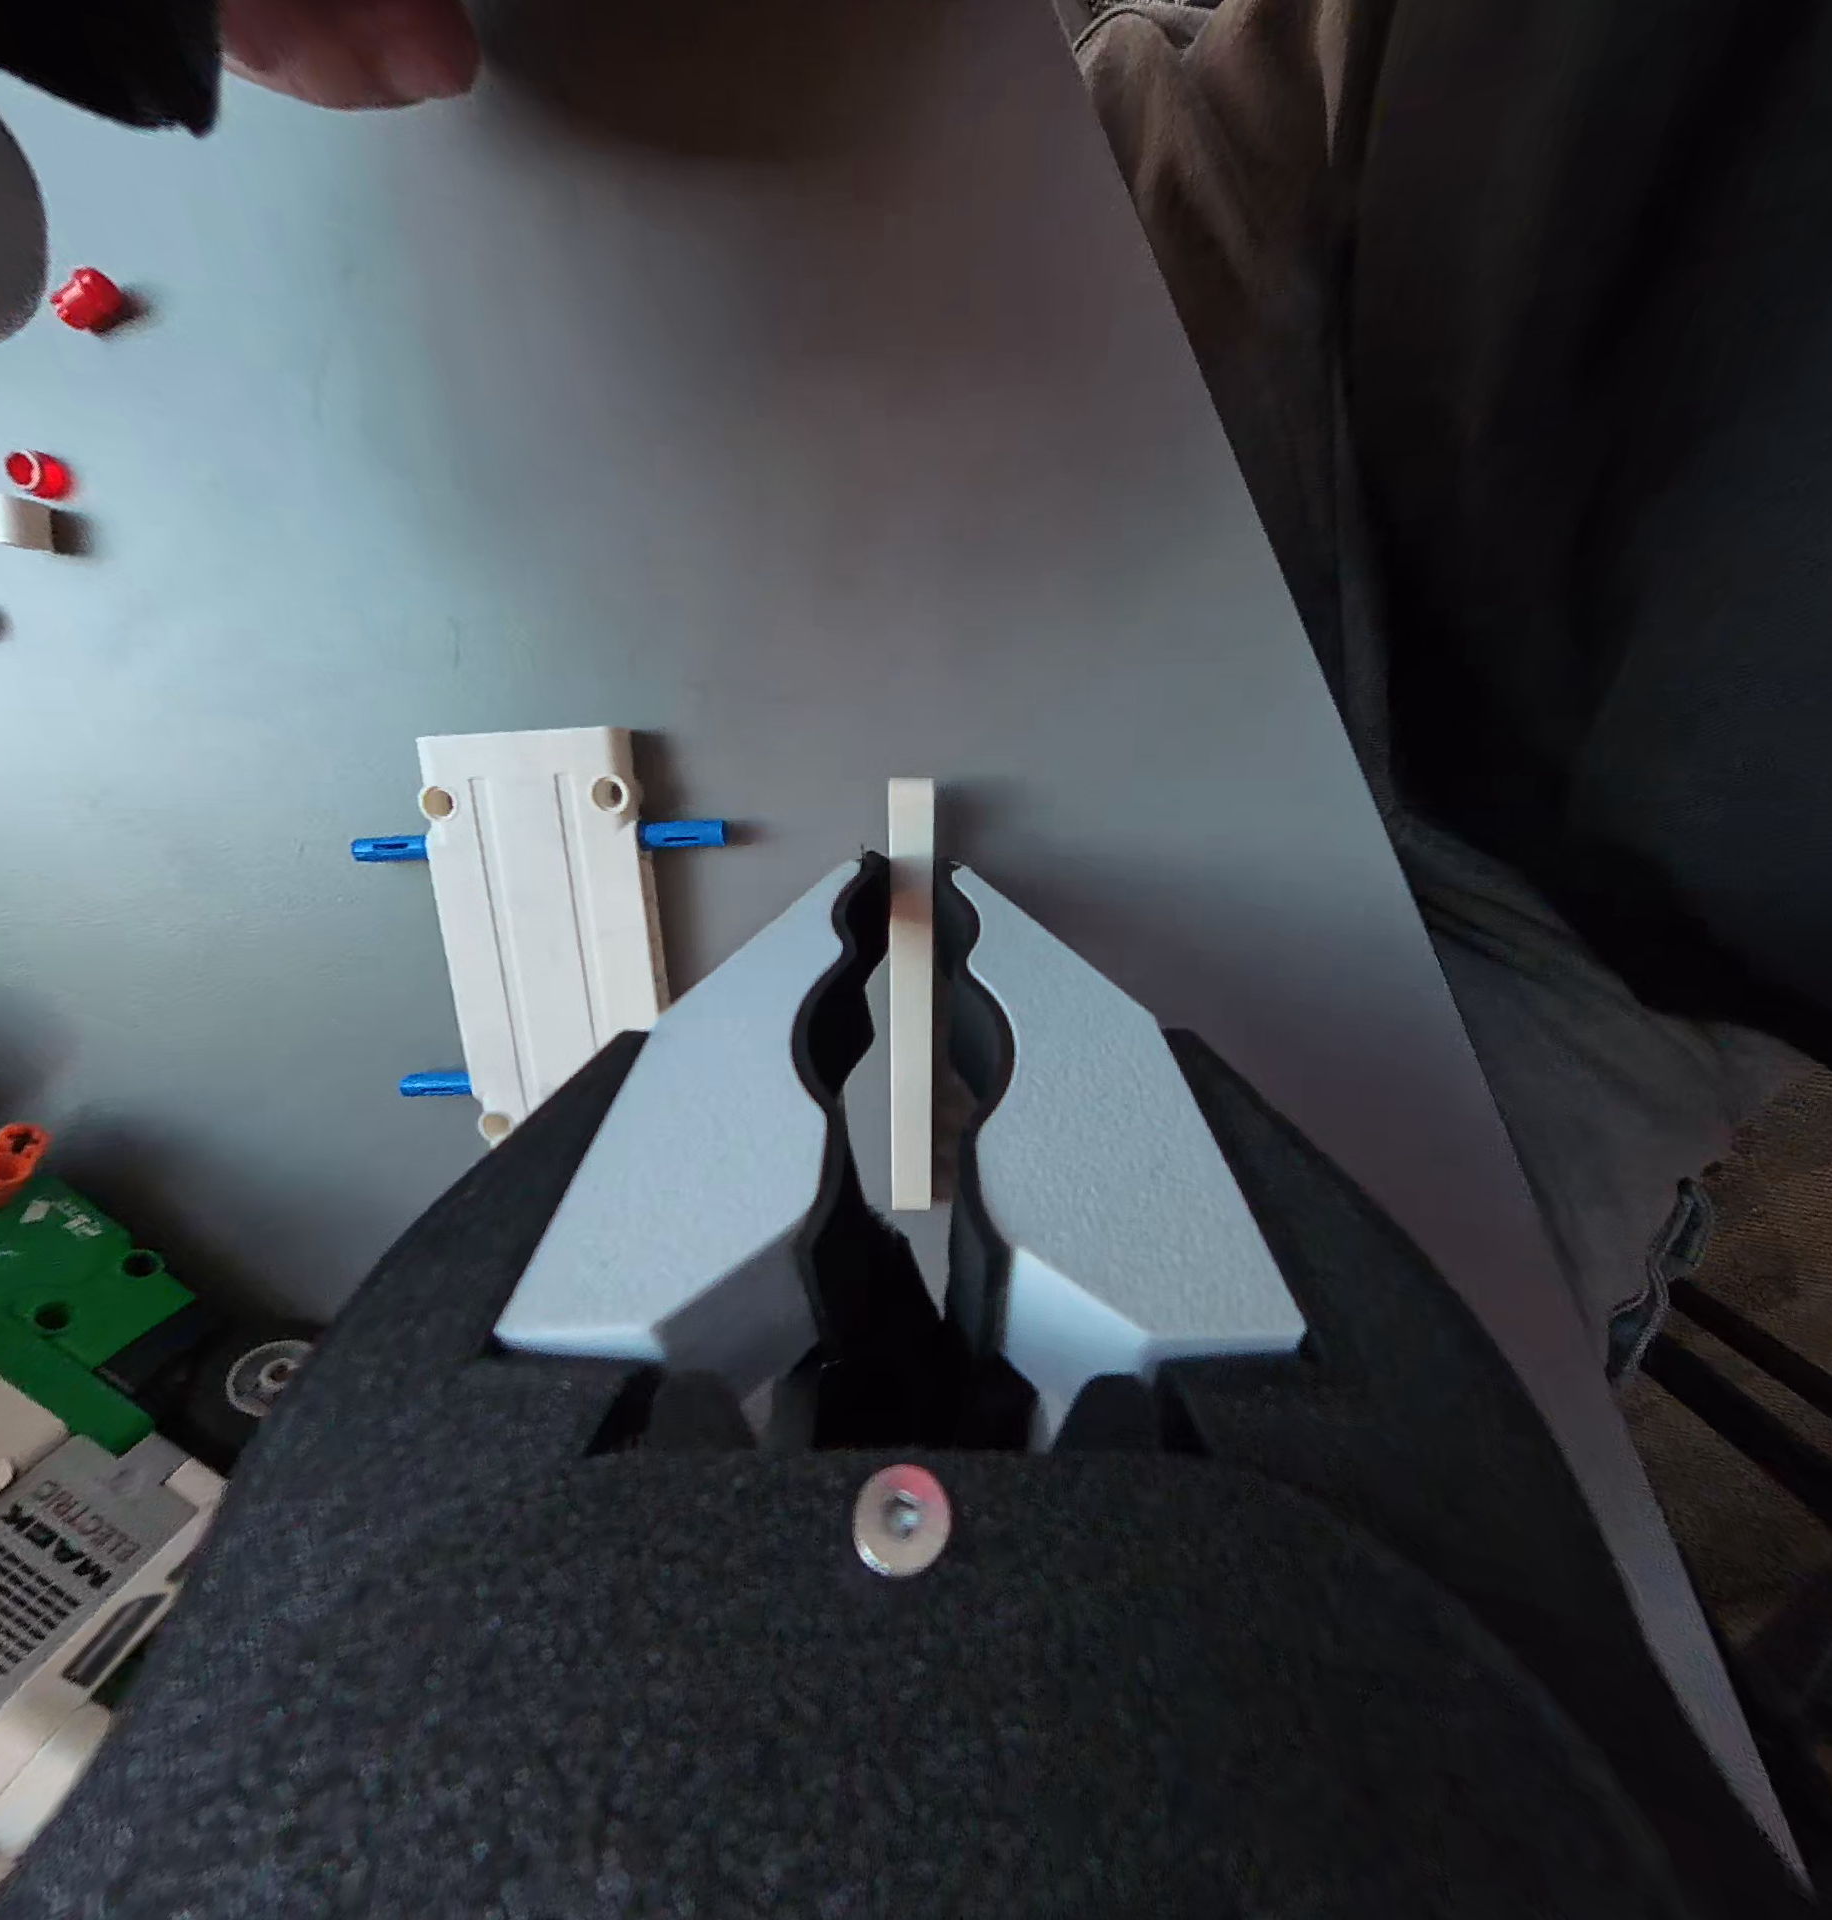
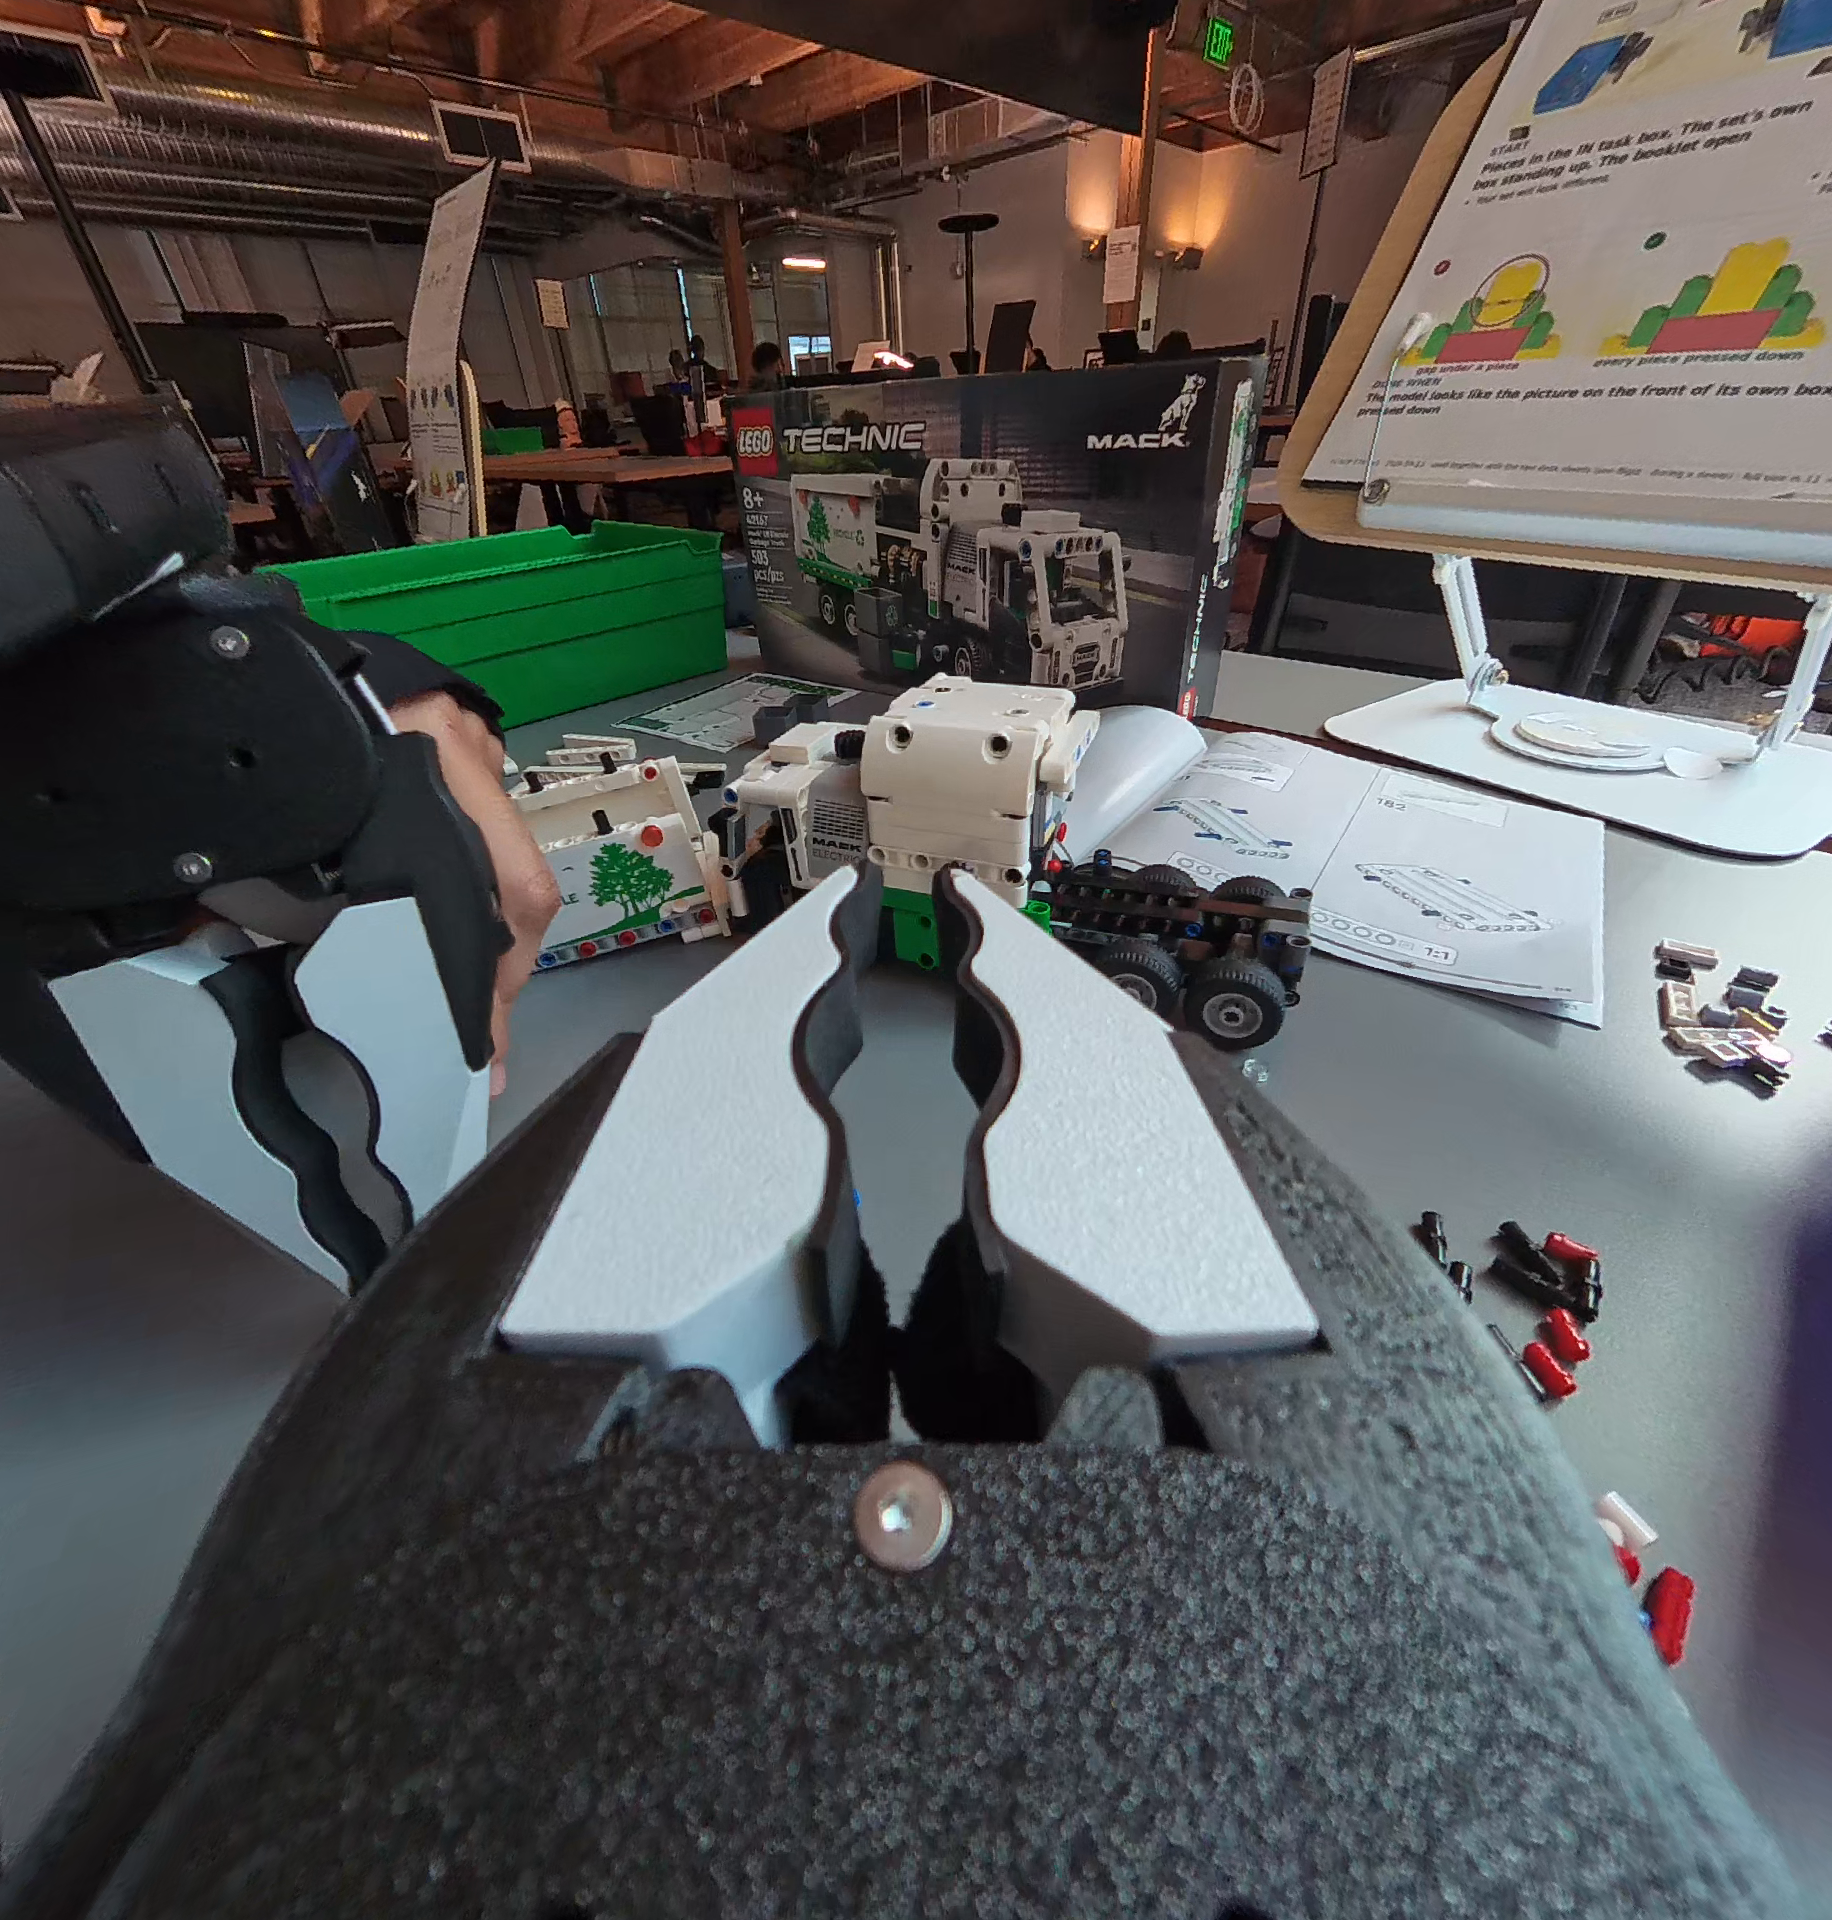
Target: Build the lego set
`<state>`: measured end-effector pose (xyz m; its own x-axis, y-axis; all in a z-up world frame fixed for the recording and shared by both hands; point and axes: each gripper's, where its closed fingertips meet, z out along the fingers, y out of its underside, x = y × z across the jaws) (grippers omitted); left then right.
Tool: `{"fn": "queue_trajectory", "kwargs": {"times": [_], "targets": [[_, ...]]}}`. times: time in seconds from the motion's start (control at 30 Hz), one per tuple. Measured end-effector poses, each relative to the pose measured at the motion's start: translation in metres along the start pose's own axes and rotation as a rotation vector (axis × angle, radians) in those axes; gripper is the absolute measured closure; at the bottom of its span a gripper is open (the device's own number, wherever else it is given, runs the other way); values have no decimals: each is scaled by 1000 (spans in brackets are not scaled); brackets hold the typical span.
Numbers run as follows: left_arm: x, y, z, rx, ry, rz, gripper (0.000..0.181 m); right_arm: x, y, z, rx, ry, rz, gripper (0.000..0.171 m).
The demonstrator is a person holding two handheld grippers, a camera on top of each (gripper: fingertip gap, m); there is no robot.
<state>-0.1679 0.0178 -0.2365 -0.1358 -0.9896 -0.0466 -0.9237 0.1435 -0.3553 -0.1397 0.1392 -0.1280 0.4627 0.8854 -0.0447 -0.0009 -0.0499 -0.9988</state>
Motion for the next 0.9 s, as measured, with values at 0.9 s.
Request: {"fn": "queue_trajectory", "kwargs": {"times": [0.9], "targets": [[18,397,-185,-860,-122,-583,166,-2,8,6,-39,-52,60,162]]}}
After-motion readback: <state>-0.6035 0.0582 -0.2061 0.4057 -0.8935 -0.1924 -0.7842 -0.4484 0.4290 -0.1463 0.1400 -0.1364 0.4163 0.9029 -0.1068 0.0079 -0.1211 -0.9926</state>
